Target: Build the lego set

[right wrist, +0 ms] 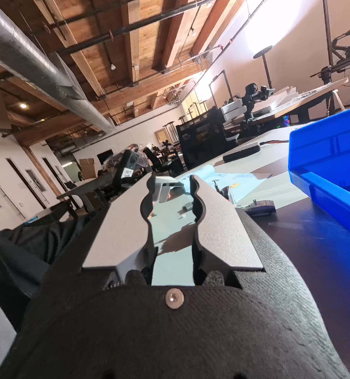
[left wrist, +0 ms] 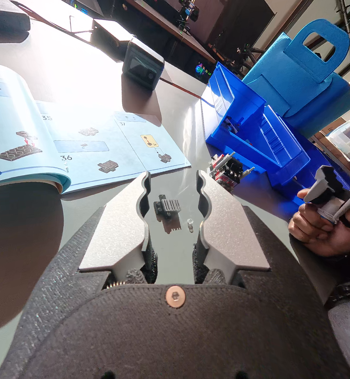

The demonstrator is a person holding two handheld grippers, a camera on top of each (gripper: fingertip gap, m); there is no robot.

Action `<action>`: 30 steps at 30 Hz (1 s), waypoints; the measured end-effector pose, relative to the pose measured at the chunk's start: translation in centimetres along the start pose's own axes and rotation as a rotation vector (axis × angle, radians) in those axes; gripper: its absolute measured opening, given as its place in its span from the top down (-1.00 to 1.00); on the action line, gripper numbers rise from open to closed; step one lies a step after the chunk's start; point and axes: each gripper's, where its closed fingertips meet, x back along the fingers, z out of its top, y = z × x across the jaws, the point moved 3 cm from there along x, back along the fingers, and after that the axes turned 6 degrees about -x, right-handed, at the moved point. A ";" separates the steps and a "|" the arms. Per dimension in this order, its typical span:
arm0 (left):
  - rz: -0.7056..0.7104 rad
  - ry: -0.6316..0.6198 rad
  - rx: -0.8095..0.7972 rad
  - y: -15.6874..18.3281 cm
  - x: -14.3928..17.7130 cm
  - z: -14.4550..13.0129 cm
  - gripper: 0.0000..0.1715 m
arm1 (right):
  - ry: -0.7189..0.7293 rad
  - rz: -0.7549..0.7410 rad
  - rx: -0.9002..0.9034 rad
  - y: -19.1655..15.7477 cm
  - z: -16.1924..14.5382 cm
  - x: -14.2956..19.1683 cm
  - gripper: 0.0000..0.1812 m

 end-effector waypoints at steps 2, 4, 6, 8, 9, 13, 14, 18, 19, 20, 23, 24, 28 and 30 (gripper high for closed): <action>-0.001 -0.002 0.007 -0.1 0.0 0.0 0.47 | 0.018 -0.010 -0.022 0.2 0.3 0.6 0.62; 0.000 -0.012 0.013 -0.1 -0.1 -0.1 0.48 | 0.026 -0.050 -0.012 0.7 0.6 1.3 0.62; 0.001 -0.022 0.013 -0.2 -0.3 -0.2 0.48 | 0.033 -0.105 0.013 1.3 1.1 2.2 0.62; -0.002 -0.037 0.013 -0.3 -0.6 -0.2 0.49 | 0.042 -0.152 0.046 2.0 1.7 3.1 0.60; -0.004 -0.048 0.015 -0.4 -0.8 -0.2 0.49 | 0.048 -0.169 0.062 2.4 2.1 3.4 0.59; -0.009 -0.075 0.015 -0.5 -1.3 -0.4 0.52 | 0.092 -0.163 0.106 2.9 3.3 4.4 0.59; -0.007 -0.074 0.018 -0.6 -1.3 -0.3 0.53 | 0.097 -0.156 0.109 2.9 3.4 4.5 0.58; 0.005 -0.078 0.013 -0.6 -1.3 -0.4 0.55 | 0.095 -0.130 0.142 2.3 3.3 4.5 0.57; 0.009 -0.080 0.011 -0.6 -1.3 -0.4 0.56 | 0.095 -0.125 0.151 2.1 3.3 4.5 0.57; 0.012 -0.082 0.010 -0.7 -1.4 -0.4 0.56 | 0.092 -0.122 0.158 2.0 3.2 4.5 0.57; 0.014 -0.083 0.009 -0.7 -1.4 -0.4 0.57 | 0.088 -0.118 0.154 2.0 3.3 4.7 0.56; 0.012 -0.084 0.009 -0.7 -1.5 -0.4 0.57 | 0.088 -0.118 0.146 2.1 3.3 4.8 0.56; 0.006 -0.082 0.008 -0.6 -1.4 -0.3 0.57 | 0.094 -0.126 0.128 2.5 3.6 5.2 0.56; 0.002 -0.082 0.006 -0.5 -1.4 -0.3 0.57 | 0.096 -0.128 0.126 2.5 3.7 5.3 0.56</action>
